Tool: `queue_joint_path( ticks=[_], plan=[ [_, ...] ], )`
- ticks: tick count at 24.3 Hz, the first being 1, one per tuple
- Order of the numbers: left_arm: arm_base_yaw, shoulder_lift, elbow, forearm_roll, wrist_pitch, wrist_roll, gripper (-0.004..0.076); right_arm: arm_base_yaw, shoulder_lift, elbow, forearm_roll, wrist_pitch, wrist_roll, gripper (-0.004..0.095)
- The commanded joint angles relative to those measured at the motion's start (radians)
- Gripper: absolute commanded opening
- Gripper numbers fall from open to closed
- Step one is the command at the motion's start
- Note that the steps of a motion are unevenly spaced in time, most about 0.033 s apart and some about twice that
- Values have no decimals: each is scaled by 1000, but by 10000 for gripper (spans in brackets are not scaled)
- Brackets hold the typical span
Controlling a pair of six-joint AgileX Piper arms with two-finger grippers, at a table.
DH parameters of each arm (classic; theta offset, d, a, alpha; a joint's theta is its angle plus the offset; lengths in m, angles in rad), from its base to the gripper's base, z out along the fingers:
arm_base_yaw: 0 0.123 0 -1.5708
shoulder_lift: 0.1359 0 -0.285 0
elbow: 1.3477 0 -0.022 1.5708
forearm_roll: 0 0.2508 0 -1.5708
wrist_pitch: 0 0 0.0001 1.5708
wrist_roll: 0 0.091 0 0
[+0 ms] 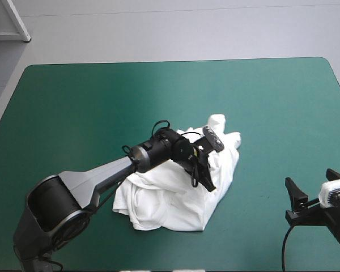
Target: Fold the cloth
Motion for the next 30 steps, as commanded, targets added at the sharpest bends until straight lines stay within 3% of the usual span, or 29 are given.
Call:
queue_joint_path(
  ticks=[1, 3, 5, 8, 11, 13, 16, 20, 24, 30],
  plan=[
    [-70, -55, -50, 22, -44, -4, -10, 4, 21, -32, -6, -62, 19, 796],
    [-79, -55, -53, 34, -66, -60, -2, 4, 21, -32, -10, -55, 19, 796],
    [-77, -55, -62, 34, -66, -94, 60, 4, 21, -32, -20, -39, 19, 796],
    [-75, -57, -87, 37, -51, -109, 288, 4, 26, -32, -45, -6, 19, 796],
    [-73, -60, -168, 55, 16, -175, 601, 4, 33, -32, -62, 12, 23, 796],
    [-70, -64, -223, 99, 77, -231, 599, 4, 39, -32, -62, 12, 33, 796],
    [-50, -99, -299, 267, 232, -337, 522, 4, 91, -32, -79, 37, 135, 796],
    [-4, -228, -269, 297, 375, -356, 489, 4, 289, -74, -79, 78, 150, 796],
    [54, -449, -73, 324, 450, -460, 489, 4, 430, -166, -69, 24, 165, 796],
    [106, -718, 247, 399, 452, -657, 489, 4, 483, -206, -69, 42, 161, 796]
  ],
)
